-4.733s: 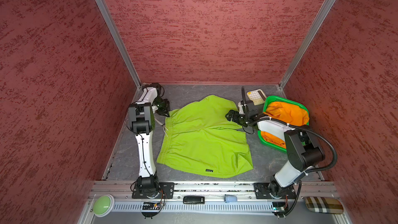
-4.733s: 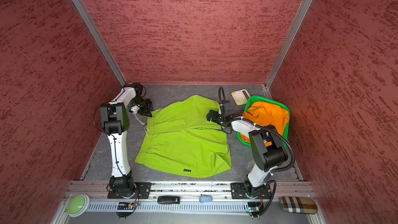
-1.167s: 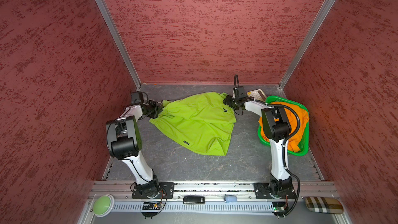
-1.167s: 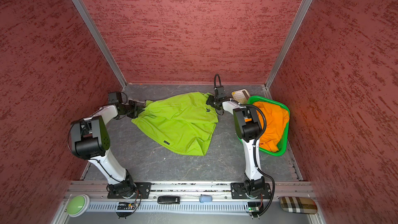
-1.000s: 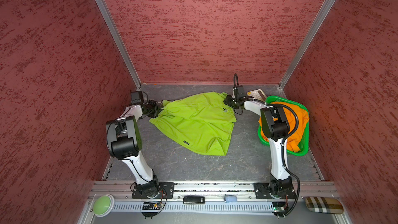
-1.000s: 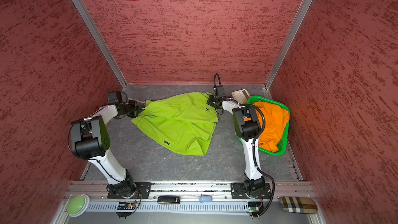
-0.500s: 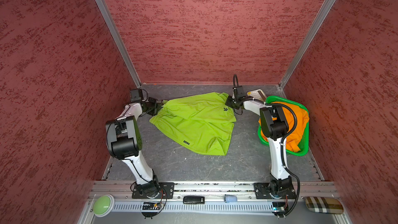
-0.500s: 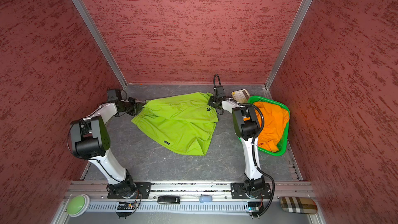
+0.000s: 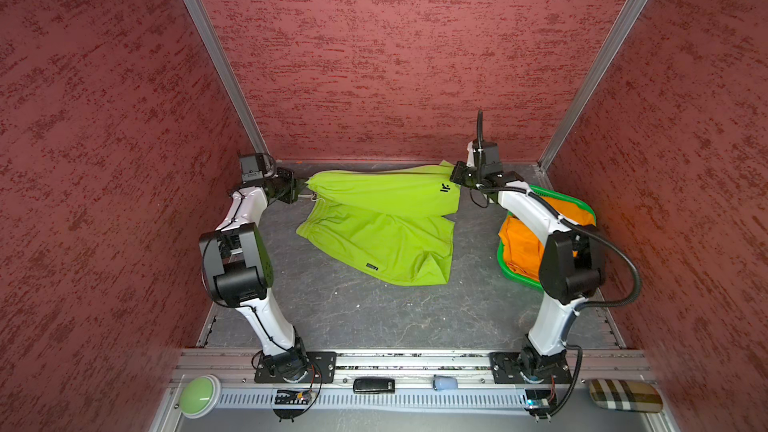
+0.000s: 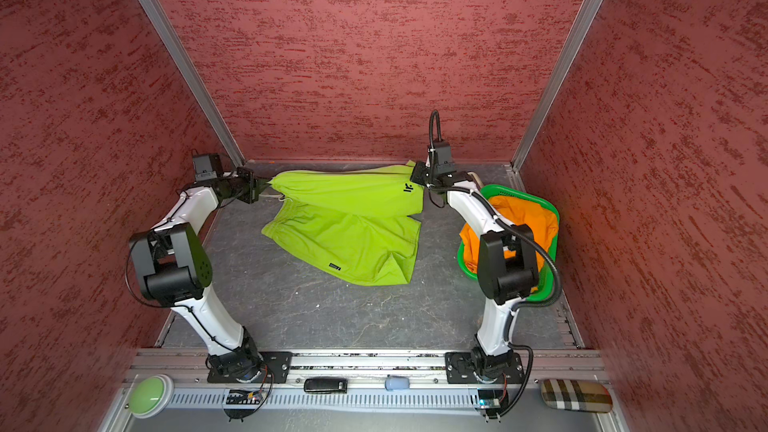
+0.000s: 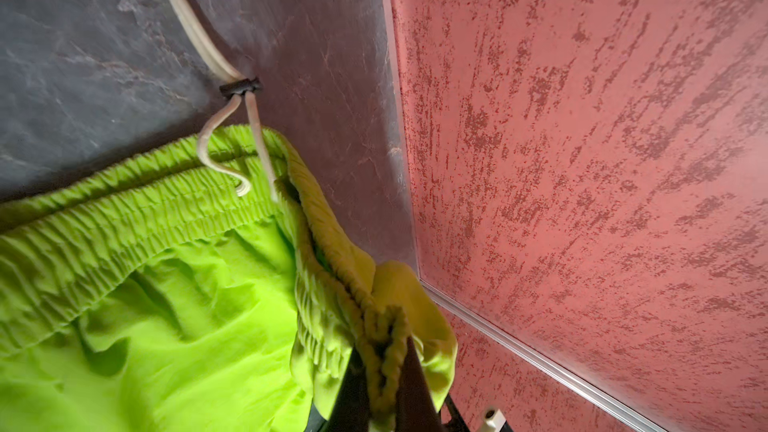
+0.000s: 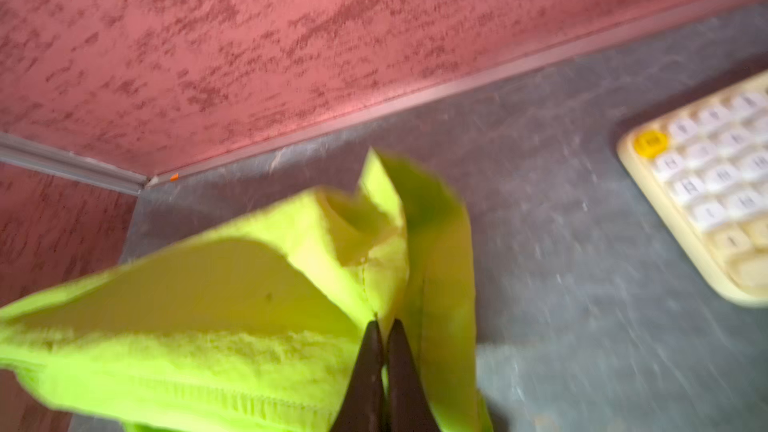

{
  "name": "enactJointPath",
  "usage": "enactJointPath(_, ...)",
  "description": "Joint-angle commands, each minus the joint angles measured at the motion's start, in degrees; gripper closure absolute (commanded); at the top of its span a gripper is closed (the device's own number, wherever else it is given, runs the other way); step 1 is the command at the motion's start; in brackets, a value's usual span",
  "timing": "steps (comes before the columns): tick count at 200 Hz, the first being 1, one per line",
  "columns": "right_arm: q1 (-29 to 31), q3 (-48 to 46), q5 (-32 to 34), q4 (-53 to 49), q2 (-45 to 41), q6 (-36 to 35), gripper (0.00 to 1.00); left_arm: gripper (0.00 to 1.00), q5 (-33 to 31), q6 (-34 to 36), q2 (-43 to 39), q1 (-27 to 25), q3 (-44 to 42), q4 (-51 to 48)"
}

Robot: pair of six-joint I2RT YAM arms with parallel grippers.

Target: Fold and stack the shorts

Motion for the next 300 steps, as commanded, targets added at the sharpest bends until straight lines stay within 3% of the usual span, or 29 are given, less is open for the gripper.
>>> enactJointPath(1, 0.37, -12.34, 1.65, 1.48, -2.10, -0.39, 1.00, 1.00, -0.80, -0.47, -1.89, 1.75, -6.18, 3.40)
enactJointPath(33, 1.95, -24.21, 0.52, 5.32, -5.27, 1.76, 0.92, 1.00, 0.20, -0.08, -3.24, 1.53, -14.14, 6.74)
enactJointPath(65, 1.94, -28.13, 0.56, 4.61, -9.56, 4.01, 0.76, 1.00, 0.68, 1.54, -4.98, 1.01, -18.56, 7.28)
enactJointPath(85, 2.14, -29.65, -0.98, 4.66, -12.49, 7.78, 0.47, 1.00, 0.97, 1.59, -5.89, 0.97, -20.55, 8.25)
enactJointPath(124, 4.27, -33.77, -1.72, 7.79, -18.46, 19.34, 0.02, 1.00, 1.21, 1.51, -6.35, 0.79, -20.23, 8.45)
enactJointPath(128, 4.74, -34.22, -1.69, 8.38, -18.71, 20.65, 0.01, 1.00, 1.11, 1.54, -6.50, 0.66, -20.10, 8.41)
enactJointPath(153, 5.76, -38.44, -2.96, 14.52, -20.18, 28.96, 0.01, 1.00, 0.64, 0.90, -6.84, -0.02, -19.49, 8.91)
enactJointPath(182, 5.53, -36.96, 0.15, 13.58, -16.08, 26.15, 0.02, 1.00, 1.01, 0.23, -6.38, -0.75, -19.22, 9.67)
enactJointPath(213, 5.36, -36.20, 0.29, 15.23, -12.15, 24.50, 0.26, 1.00, 1.33, 0.33, -6.38, -0.89, -18.95, 9.52)
enactJointPath(246, 5.36, -36.71, -1.42, 18.47, -8.79, 25.14, 0.43, 1.00, 1.52, 0.18, -6.11, -0.89, -18.51, 9.50)
enactJointPath(278, 5.35, -35.90, -0.69, 18.33, -9.51, 24.41, 0.70, 1.00, 1.28, 0.23, -5.76, -0.97, -18.00, 9.34)
enactJointPath(300, 5.36, -33.88, -0.03, 16.05, -9.77, 22.60, 0.79, 1.00, 1.18, 0.07, -5.33, -1.13, -17.68, 9.41)
